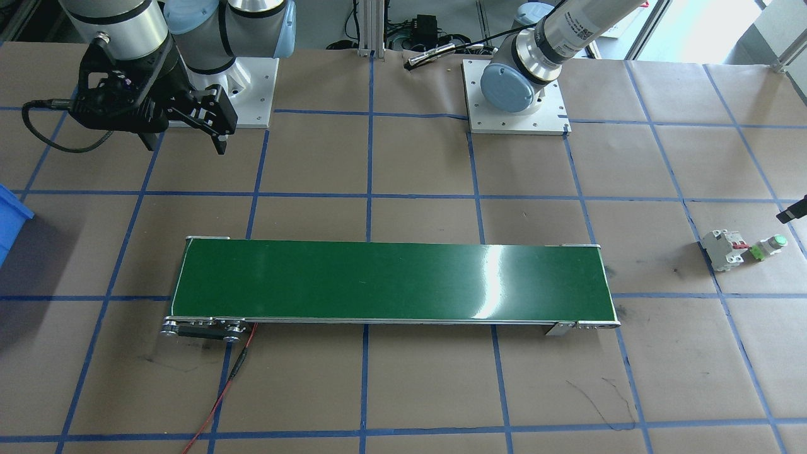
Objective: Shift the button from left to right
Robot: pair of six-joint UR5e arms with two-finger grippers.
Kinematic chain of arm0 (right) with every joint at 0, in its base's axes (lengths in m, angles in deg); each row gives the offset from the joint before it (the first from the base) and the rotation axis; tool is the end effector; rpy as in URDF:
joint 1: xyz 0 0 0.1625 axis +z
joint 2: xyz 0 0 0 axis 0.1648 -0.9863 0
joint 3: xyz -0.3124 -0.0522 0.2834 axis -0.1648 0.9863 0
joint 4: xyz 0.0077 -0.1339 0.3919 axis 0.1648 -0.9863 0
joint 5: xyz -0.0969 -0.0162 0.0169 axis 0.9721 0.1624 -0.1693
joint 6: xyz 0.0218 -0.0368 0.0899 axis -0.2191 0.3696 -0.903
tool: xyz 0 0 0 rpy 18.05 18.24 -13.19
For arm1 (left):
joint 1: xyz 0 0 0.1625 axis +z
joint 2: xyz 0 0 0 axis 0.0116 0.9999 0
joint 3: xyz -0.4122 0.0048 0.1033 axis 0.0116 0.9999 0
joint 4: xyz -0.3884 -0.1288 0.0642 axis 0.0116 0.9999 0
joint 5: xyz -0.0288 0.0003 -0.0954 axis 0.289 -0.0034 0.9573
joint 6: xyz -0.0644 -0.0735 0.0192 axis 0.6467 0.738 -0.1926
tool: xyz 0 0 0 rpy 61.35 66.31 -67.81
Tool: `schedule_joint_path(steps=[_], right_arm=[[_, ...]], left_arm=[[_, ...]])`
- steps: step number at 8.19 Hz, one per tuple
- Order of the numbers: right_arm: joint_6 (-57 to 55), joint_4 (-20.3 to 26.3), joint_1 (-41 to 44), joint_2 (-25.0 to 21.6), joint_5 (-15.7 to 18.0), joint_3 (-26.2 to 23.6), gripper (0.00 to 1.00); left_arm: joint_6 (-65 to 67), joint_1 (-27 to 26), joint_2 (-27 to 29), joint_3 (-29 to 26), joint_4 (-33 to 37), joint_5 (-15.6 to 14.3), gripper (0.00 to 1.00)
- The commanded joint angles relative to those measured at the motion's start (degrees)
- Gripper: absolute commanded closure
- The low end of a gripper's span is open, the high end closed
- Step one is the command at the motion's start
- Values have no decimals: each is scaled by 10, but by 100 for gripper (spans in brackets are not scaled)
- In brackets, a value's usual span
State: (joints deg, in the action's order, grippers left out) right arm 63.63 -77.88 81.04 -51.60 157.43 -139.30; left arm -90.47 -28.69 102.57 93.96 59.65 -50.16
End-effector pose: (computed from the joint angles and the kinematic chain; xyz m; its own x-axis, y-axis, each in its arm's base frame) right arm 0.1358 -0.4651 0.4884 -0.9990 0.0400 0.0183 0.0400 0.9992 0.0005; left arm 0.4920 -0.4257 0.2662 -0.8958 -0.4444 0.0009 -0.4435 0.8941 0.0622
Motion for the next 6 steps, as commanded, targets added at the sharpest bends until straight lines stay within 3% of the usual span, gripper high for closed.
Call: schedule_joint_path(steps=[1, 6], right_arm=[[0, 0, 0, 0, 0, 0, 0], [0, 0, 0, 0, 0, 1, 0]], left_arm=[[-7, -15, 25, 0, -71, 2, 0], [-23, -20, 53, 0, -70, 31, 0]])
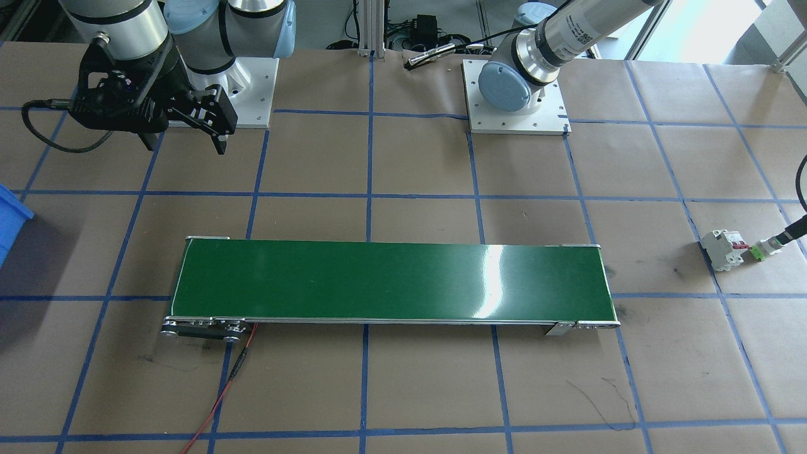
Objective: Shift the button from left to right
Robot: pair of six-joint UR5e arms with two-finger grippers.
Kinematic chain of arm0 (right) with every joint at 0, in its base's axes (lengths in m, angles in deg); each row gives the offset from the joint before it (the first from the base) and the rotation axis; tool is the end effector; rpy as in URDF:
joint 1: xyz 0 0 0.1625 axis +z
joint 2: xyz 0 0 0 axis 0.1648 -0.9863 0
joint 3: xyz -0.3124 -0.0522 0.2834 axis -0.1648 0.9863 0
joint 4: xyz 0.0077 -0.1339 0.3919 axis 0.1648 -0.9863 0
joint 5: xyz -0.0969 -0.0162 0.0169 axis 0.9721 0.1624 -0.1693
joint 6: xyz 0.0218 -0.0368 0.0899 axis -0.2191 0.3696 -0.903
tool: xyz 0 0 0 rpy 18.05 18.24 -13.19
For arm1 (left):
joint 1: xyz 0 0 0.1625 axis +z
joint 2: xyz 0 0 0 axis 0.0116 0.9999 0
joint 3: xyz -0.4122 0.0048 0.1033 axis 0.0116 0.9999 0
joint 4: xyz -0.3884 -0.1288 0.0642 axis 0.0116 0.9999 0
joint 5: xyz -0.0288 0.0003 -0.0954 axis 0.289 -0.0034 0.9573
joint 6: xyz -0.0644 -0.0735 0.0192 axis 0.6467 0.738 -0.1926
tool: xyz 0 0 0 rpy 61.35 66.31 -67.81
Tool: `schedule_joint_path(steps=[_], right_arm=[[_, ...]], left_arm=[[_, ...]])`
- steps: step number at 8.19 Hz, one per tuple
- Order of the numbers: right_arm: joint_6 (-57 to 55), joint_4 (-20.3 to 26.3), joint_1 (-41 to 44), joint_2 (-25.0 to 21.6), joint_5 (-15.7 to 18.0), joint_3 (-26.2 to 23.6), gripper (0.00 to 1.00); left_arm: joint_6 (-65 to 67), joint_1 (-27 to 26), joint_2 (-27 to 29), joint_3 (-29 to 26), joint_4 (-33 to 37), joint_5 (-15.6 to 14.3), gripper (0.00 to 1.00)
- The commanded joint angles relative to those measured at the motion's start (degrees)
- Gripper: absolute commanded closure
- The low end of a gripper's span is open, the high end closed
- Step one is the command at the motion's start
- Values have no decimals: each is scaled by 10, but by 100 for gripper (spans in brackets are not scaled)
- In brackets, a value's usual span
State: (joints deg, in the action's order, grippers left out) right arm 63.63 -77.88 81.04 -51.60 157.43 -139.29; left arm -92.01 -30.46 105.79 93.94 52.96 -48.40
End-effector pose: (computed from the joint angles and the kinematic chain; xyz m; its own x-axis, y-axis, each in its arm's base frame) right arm 0.1358 -0.4652 0.4885 -0.9990 0.0400 0.0183 0.0400 0.9992 0.0003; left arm 0.4916 -0.4522 0.2413 -0.9196 -0.3927 -0.0081 -0.3927 0.9196 -0.0052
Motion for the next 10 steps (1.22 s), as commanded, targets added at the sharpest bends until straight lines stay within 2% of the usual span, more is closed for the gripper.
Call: schedule_joint_path(steps=[1, 6, 9, 10], right_arm=[[1, 0, 0, 0, 0, 0, 0], [0, 0, 0, 0, 0, 0, 0], [0, 0, 0, 0, 0, 0, 0], [0, 0, 0, 0, 0, 0, 0]], left_arm=[[-22, -8, 22, -1, -5, 13, 0], [-36, -9, 25, -1, 3, 13, 1], [-42, -9, 34, 0, 5, 7, 16], [-42, -9, 34, 0, 5, 6, 25]])
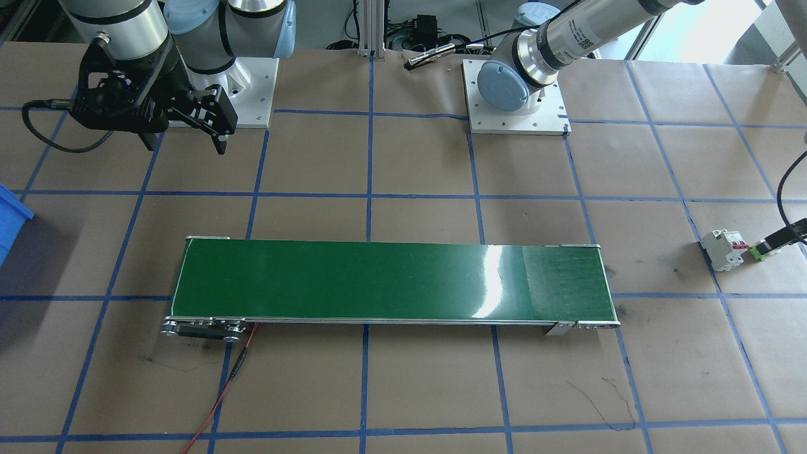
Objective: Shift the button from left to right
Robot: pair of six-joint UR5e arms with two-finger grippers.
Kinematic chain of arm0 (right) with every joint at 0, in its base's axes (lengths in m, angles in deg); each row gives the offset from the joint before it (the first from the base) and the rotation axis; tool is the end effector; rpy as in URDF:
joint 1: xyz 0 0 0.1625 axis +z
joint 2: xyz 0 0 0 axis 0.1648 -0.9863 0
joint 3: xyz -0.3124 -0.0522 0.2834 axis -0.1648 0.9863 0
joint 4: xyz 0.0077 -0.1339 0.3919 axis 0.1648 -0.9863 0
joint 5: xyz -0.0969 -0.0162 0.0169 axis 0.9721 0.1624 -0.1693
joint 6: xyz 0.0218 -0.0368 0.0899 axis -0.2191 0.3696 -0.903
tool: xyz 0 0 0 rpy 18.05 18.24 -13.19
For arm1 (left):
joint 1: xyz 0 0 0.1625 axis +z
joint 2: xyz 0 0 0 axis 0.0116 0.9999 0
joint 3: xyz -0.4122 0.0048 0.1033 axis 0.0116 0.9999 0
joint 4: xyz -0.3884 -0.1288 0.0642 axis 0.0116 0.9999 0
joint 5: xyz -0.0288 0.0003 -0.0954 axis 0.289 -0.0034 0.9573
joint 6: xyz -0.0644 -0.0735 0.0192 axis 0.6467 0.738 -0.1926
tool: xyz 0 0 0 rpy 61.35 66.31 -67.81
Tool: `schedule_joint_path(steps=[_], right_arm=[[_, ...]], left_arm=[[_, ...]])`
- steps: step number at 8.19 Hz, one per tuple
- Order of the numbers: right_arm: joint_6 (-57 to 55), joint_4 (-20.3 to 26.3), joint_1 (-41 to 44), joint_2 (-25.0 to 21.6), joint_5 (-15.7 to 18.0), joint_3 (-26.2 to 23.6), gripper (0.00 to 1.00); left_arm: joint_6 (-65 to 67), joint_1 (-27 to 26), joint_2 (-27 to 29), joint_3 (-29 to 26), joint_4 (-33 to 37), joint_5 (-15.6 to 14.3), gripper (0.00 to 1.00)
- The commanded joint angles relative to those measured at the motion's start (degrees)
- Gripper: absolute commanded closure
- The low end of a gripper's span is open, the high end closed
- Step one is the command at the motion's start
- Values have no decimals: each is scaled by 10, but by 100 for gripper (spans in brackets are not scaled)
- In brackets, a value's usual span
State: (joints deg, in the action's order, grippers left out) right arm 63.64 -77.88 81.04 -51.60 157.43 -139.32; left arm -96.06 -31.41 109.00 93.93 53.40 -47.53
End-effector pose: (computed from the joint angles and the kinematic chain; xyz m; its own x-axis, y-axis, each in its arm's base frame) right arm 0.1358 -0.4651 0.4882 -0.9990 0.0398 0.0183 0.0398 0.9992 0.0008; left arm 0.4855 -0.4630 0.2039 -0.9491 -0.3118 0.0438 -0.3105 0.9500 0.0344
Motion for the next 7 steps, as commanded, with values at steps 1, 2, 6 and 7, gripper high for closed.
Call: schedule_joint_path(steps=[1, 2, 6, 7], right_arm=[[0, 0, 0, 0, 0, 0, 0], [1, 0, 0, 0, 0, 1, 0], [2, 0, 0, 1, 0, 1, 0], [1, 0, 0, 1, 0, 1, 0]], left_arm=[[-3, 0, 2, 0, 1, -2, 29], [-3, 0, 2, 0, 7, -3, 36], [-4, 0, 2, -2, 20, -6, 59], [-4, 0, 2, -10, 20, -5, 61]])
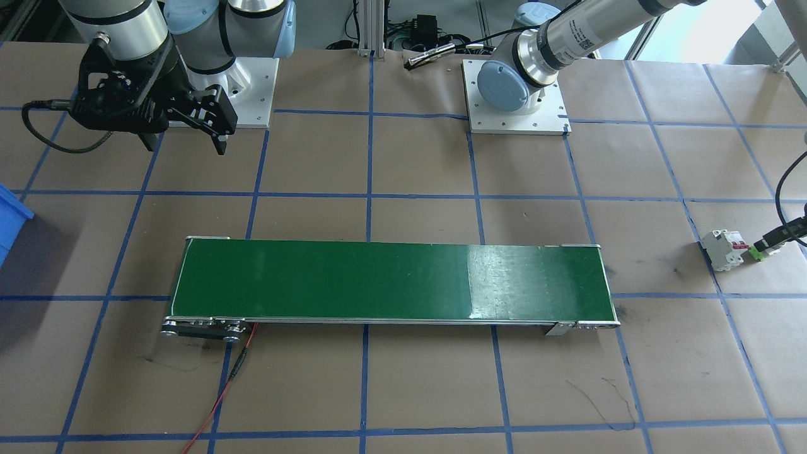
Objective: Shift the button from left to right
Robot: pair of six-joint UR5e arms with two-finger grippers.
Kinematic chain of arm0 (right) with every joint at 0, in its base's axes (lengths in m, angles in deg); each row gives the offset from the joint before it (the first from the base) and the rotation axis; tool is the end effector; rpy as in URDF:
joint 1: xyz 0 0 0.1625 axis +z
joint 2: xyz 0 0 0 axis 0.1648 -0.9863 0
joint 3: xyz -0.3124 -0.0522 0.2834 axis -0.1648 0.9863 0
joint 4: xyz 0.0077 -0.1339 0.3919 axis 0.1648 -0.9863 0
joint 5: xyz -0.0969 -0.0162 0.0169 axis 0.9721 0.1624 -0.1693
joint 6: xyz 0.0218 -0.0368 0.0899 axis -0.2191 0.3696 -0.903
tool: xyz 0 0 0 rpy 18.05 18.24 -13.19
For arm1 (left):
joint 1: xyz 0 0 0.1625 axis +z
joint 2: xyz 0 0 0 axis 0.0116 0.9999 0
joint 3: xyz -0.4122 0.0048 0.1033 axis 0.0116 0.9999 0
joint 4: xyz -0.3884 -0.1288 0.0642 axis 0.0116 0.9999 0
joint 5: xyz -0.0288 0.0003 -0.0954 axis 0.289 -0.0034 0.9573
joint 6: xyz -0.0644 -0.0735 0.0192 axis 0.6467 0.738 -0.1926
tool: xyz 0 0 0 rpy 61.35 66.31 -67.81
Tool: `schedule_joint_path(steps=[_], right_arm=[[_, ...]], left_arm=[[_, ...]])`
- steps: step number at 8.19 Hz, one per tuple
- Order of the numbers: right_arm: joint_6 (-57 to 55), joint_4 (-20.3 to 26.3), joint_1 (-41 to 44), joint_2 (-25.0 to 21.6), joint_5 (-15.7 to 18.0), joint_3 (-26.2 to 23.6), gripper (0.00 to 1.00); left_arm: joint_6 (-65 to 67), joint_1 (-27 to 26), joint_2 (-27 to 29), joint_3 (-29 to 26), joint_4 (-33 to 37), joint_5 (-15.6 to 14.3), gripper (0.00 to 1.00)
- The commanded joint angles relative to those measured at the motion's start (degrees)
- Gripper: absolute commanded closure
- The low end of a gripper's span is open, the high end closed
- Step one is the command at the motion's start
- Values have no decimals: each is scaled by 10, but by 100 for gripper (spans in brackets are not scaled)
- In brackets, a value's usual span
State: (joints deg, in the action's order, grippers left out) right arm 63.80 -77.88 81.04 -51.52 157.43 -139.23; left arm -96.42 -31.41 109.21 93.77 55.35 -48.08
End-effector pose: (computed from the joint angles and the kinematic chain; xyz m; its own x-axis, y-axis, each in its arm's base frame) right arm 0.1358 -0.4657 0.4883 -0.9991 0.0370 0.0183 0.0370 0.9993 0.0007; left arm 0.4838 -0.4608 0.1995 -0.9500 -0.3065 0.0592 -0.3026 0.9508 0.0669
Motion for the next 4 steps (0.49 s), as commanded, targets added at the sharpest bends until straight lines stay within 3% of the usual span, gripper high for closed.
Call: schedule_joint_path(steps=[1, 2, 4], right_arm=[[-1, 0, 0, 0, 0, 0, 0], [0, -1, 0, 0, 0, 0, 0], [-1, 0, 0, -1, 0, 0, 0]], left_arm=[[-1, 0, -1, -24, 11, 0, 65], [-1, 1, -1, -43, 47, -2, 78], [0, 1, -17, -68, 74, -8, 80]])
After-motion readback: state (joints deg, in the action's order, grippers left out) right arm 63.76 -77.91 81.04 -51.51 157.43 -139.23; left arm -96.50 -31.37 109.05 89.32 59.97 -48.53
